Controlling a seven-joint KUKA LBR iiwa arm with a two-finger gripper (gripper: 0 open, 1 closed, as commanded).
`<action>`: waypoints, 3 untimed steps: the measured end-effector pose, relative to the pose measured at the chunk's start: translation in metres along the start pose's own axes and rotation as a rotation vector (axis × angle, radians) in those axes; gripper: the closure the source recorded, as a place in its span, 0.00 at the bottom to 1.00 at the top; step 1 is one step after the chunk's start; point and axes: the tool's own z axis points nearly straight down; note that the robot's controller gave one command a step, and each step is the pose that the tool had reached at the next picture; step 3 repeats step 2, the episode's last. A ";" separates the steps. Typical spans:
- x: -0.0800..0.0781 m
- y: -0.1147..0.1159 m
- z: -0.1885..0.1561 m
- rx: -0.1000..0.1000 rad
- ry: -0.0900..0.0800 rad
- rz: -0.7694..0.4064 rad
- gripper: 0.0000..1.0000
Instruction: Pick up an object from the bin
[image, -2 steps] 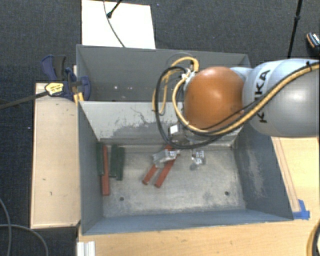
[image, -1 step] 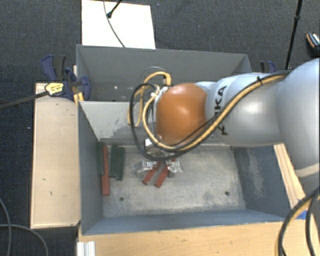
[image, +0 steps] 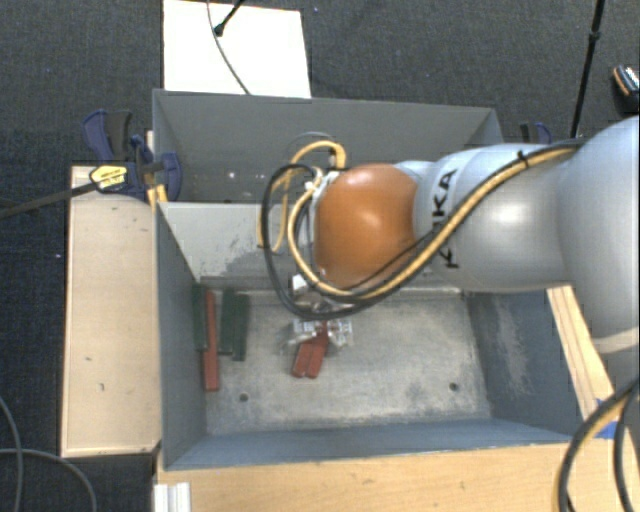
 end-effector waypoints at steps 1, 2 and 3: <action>0.004 0.001 -0.161 0.010 -0.001 -0.029 1.00; -0.031 0.010 -0.188 0.006 -0.003 -0.118 1.00; -0.031 0.010 -0.188 0.006 -0.003 -0.118 1.00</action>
Offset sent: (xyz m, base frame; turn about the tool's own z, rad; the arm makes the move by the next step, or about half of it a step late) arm -0.0026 -0.0053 0.1555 -0.0327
